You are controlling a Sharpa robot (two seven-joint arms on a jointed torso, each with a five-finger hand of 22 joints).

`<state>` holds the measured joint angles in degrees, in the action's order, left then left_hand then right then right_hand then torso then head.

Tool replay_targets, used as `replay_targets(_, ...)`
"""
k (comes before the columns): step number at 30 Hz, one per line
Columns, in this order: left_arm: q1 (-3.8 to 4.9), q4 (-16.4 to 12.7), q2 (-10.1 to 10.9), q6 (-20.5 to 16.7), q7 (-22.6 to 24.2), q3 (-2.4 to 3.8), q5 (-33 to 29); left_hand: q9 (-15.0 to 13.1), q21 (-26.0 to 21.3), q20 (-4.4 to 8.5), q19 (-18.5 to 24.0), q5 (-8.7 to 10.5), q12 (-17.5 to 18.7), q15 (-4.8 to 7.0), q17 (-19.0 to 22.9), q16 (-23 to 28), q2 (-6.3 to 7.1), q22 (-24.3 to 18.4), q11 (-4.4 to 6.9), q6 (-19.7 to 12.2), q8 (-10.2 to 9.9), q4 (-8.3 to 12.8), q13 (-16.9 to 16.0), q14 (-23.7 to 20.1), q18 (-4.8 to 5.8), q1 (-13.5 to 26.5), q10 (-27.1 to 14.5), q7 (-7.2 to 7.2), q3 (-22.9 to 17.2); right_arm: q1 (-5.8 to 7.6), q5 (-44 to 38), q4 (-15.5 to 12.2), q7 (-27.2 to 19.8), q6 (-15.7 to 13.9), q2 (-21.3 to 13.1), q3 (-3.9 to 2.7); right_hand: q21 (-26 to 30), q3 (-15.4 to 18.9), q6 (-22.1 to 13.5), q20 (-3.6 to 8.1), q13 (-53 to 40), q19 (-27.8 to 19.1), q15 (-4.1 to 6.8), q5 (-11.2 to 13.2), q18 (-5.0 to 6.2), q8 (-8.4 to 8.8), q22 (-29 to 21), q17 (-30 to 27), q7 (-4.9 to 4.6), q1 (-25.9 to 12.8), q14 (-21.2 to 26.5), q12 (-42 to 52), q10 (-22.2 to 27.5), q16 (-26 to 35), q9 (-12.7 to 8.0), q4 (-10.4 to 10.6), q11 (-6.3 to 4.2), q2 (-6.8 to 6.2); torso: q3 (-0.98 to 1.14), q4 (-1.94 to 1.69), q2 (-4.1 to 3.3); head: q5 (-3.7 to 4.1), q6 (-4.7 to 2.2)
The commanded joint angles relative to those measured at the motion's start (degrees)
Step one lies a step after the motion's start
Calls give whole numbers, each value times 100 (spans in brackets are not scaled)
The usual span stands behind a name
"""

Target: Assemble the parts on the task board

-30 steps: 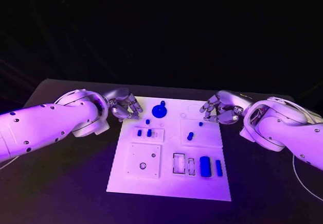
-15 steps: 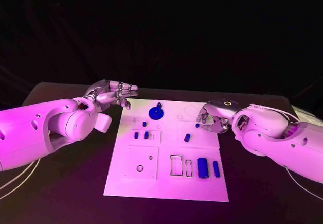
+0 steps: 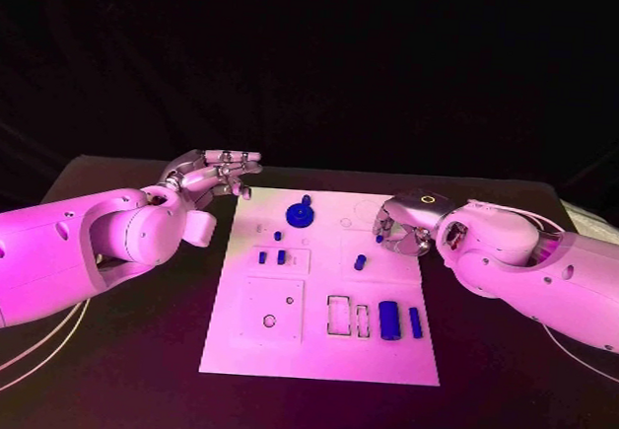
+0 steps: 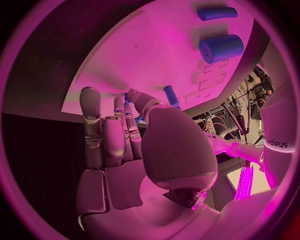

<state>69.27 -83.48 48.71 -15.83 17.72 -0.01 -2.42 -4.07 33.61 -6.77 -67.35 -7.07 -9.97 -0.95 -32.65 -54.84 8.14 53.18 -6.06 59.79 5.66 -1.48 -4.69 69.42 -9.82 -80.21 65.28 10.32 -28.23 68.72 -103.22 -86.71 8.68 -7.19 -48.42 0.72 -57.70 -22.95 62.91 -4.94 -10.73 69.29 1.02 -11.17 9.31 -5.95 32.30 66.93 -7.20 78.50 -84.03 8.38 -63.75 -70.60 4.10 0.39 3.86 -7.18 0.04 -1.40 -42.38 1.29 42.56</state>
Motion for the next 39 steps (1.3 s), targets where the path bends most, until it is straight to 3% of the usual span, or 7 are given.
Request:
replay_targets(1, 0, -17, 0, 41, 126, 2, -185, 9, -20, 2, 50, -14, -37, -10, 5, 20, -11, -5, 4, 13, 39, -5, -8, -43, -65, 62, -43, -7, 28, -12, -41, 23, 17, 150, 39, 1, -58, -70, 67, 9, 46, 63, -4, 38, 20, 36, 64, 51, 2, -43, -215, -25, -72, -44, 0, 1, -6, 22, 4, -3, 0, -5, 9)
replay_targets(13, 0, -25, 3, 74, 73, 1, -190, 12, -48, -1, 53, -17, -59, -16, 28, 27, -19, -26, -3, -7, 40, 8, -9, -58, -64, 64, -75, 3, 59, -53, 4, 99, 9, 294, 125, 4, -279, -274, 324, 29, 215, 217, 31, 290, -27, -32, 388, 192, 45, 9, -258, -5, -399, -193, 59, -73, -56, 156, 1, 2, 1, -25, 46)
replay_targets(20, 0, -26, 6, 82, 65, 0, -190, 12, -48, -1, 53, -17, -59, -16, 28, 27, -19, -26, -3, -7, 40, 8, -9, -58, -64, 64, -75, 3, 59, -68, -64, 115, 115, 170, 156, 5, -433, -411, 454, 54, 279, 309, 68, 560, -61, -74, 607, 230, 66, 64, -267, -15, -589, -247, 111, -158, -89, 273, -1, 3, 4, -18, 54)
replay_targets(28, 0, -23, 5, 91, 47, 0, -190, 12, -59, -2, 53, -18, -71, -17, 38, 31, -26, -35, -5, -11, 43, 19, -10, -64, -65, 57, -85, 6, 67, -78, -144, 60, 205, -332, 160, 4, -522, -482, 486, 67, 307, 360, 79, 614, -80, -83, 744, 214, 67, 81, -264, -35, -657, -244, 134, -204, -104, 310, 1, 3, 11, -3, 61)
replay_targets(39, -1, 23, 0, 107, 17, -3, -190, 12, -59, -2, 53, -18, -71, -17, 38, 31, -26, -35, -5, -11, 43, 19, -10, -64, -65, 57, -85, 6, 67, -35, 489, -304, 149, -949, -123, -46, -578, -521, 483, 72, 324, 394, 81, 634, -93, -75, 826, 186, 57, 84, -262, -56, -673, -229, 141, -230, -101, 309, -2, 1, 13, -1, 44)
